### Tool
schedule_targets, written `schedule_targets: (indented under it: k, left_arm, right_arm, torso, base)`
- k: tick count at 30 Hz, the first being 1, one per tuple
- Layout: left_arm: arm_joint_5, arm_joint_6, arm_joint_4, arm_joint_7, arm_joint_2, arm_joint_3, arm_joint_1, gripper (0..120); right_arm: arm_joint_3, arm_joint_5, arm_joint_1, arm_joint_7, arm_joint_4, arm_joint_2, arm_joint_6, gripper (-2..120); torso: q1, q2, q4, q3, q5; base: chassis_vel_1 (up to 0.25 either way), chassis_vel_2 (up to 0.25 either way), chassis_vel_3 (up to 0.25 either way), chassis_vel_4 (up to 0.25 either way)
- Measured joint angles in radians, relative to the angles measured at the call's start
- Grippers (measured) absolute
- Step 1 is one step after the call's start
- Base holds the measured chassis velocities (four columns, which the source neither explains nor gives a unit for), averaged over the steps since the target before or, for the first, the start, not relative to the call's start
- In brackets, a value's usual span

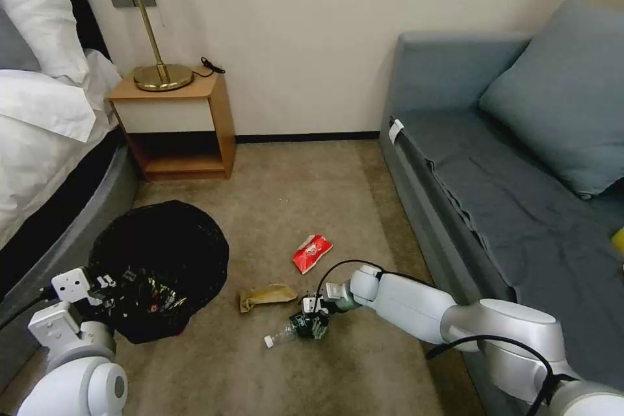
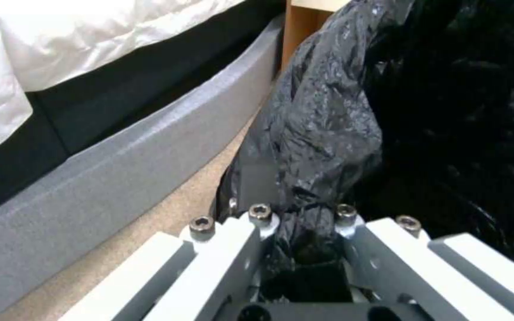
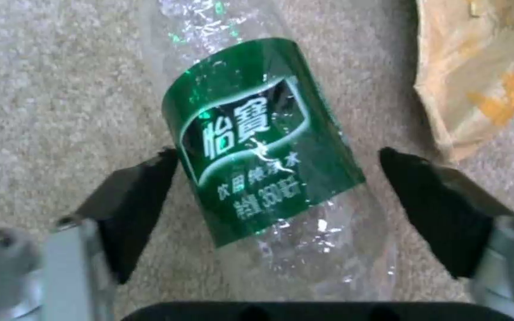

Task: Pick up the trash bin, then pick up the garbage on the floor and place it into the trash bin.

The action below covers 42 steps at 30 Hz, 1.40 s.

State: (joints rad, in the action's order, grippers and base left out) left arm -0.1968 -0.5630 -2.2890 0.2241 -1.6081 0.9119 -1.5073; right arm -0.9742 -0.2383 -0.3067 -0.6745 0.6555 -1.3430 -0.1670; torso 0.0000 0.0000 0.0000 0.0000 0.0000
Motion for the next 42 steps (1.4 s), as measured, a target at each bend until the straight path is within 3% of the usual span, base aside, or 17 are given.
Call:
schedule_targets:
  k: [9, 18, 22, 30, 39, 42]
  left_arm:
    - [0.004, 0.004, 0.002, -0.002, 0.000, -0.004, -0.001, 3]
    - [0.004, 0.007, 0.005, -0.002, 0.000, -0.003, -0.003, 3]
    - [0.004, 0.007, 0.005, -0.002, 0.000, -0.002, -0.004, 3]
    - [0.005, 0.007, 0.008, -0.002, 0.000, -0.004, -0.004, 3]
    - [0.004, 0.005, 0.012, -0.004, 0.000, -0.009, -0.011, 3]
    - [0.004, 0.005, 0.014, -0.004, 0.000, -0.010, -0.016, 3]
  right_arm:
    - [0.017, 0.006, -0.022, -0.010, -0.015, -0.004, -0.010, 52]
    - [0.023, -0.014, -0.025, -0.010, 0.013, 0.007, -0.011, 25]
    - [0.024, -0.039, -0.022, -0.010, 0.044, 0.020, -0.008, 20]
    - [0.029, -0.119, -0.003, 0.009, 0.145, 0.075, 0.007, 20]
    - [0.121, -0.251, 0.039, 0.120, 0.458, 0.331, 0.020, 20]
    - [0.166, -0.274, 0.051, 0.141, 0.528, 0.365, 0.020, 20]
  torso:
    - [0.000, 0.000, 0.0000, 0.000, 0.0001]
    - [0.000, 0.000, 0.0000, 0.000, 0.0000]
    - [0.000, 0.000, 0.0000, 0.000, 0.0001]
    - [0.000, 0.000, 0.0000, 0.000, 0.0000]
    - [0.000, 0.000, -0.0007, 0.000, 0.0002]
    - [0.000, 0.000, -0.0001, 0.000, 0.0002]
  base:
    - [0.000, 0.000, 0.000, 0.000]
    - [0.000, 0.000, 0.000, 0.000]
    - [0.000, 0.000, 0.000, 0.000]
    - [0.000, 0.000, 0.000, 0.000]
    - [0.000, 0.000, 0.000, 0.000]
    - [0.000, 0.000, 0.000, 0.000]
